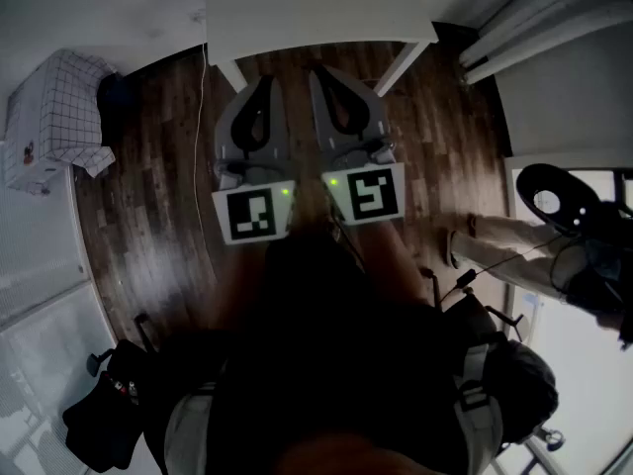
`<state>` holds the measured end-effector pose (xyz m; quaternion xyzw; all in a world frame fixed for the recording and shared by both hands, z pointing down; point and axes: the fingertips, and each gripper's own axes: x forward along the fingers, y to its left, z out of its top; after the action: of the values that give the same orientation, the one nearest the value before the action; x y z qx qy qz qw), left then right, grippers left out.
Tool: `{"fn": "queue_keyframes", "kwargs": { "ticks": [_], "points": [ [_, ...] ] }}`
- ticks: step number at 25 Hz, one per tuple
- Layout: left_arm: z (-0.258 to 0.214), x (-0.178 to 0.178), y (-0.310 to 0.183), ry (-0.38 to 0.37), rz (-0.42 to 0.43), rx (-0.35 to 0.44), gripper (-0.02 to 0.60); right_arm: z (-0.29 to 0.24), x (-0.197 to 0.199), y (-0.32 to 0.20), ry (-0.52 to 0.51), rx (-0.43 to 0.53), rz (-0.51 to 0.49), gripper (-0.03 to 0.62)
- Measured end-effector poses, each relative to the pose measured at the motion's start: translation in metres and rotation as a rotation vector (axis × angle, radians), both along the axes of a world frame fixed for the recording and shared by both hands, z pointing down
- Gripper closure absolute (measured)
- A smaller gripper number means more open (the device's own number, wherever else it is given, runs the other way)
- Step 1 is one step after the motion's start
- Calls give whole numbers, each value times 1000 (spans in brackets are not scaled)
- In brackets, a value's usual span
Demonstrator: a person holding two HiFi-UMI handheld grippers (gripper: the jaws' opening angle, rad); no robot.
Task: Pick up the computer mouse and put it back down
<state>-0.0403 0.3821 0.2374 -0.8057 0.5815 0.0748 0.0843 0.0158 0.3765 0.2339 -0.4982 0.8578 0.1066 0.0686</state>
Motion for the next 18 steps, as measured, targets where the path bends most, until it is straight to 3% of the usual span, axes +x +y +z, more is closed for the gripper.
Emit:
{"fn": "queue_keyframes", "kwargs": {
  "ticks": [18],
  "points": [
    [-2, -1, 8, 1, -12, 0, 581, -7, -3, 10, 7, 39, -4, 580]
  ]
}}
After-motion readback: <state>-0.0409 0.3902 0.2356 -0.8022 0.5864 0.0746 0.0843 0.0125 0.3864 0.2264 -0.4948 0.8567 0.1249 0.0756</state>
